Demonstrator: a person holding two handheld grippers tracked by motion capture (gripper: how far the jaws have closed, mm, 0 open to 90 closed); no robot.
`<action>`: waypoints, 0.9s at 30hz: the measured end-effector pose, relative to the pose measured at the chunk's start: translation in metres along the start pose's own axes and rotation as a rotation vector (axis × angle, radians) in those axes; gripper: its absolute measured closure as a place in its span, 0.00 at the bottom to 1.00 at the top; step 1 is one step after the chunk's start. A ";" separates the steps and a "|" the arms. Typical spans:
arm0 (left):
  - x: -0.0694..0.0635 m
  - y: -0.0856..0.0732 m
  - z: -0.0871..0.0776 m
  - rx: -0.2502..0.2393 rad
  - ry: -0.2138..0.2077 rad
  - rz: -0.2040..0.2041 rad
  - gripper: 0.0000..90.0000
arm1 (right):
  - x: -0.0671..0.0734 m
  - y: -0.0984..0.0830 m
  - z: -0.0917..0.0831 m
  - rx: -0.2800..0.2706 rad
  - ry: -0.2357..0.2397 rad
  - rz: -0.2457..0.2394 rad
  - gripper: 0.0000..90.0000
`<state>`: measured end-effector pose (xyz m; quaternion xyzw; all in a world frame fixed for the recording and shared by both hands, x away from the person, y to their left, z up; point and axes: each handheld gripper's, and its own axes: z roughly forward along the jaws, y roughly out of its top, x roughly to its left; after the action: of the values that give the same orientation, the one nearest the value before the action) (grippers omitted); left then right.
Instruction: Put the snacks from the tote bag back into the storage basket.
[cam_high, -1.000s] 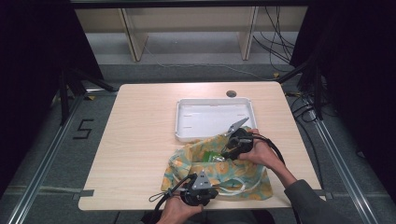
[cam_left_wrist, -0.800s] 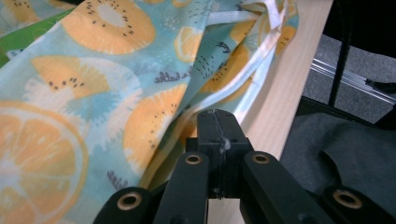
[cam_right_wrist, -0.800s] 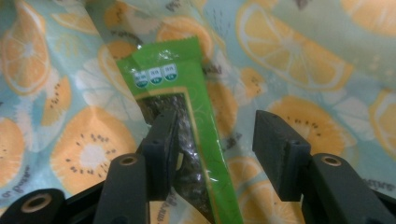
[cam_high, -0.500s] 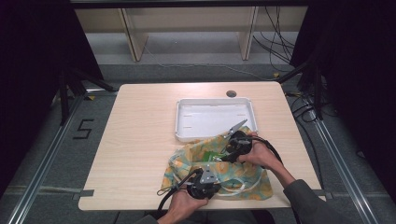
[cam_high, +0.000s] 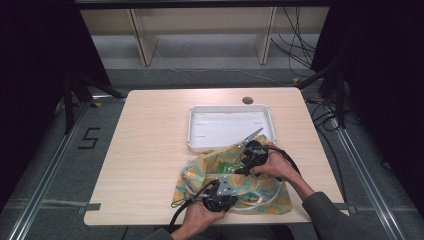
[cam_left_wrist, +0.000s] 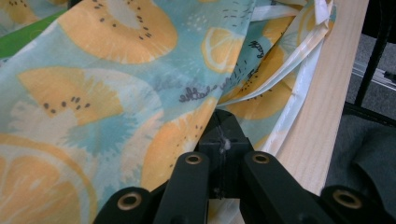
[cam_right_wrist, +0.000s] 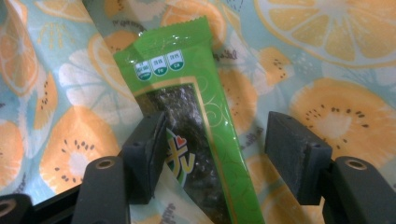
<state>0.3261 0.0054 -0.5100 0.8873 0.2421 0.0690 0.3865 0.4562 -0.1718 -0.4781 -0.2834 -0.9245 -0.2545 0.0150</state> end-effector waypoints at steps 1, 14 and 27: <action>-0.001 -0.001 0.001 -0.003 -0.001 -0.019 1.00 | 0.000 0.000 0.002 0.006 0.006 0.006 0.44; 0.003 0.002 0.003 0.002 0.007 0.005 1.00 | 0.000 0.000 0.008 0.021 0.082 0.061 0.47; 0.004 0.005 0.006 0.008 0.002 0.006 1.00 | -0.001 -0.001 0.008 0.018 0.082 0.050 0.51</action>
<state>0.3338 0.0002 -0.5107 0.8894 0.2403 0.0701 0.3826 0.4573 -0.1689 -0.4851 -0.2958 -0.9179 -0.2571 0.0618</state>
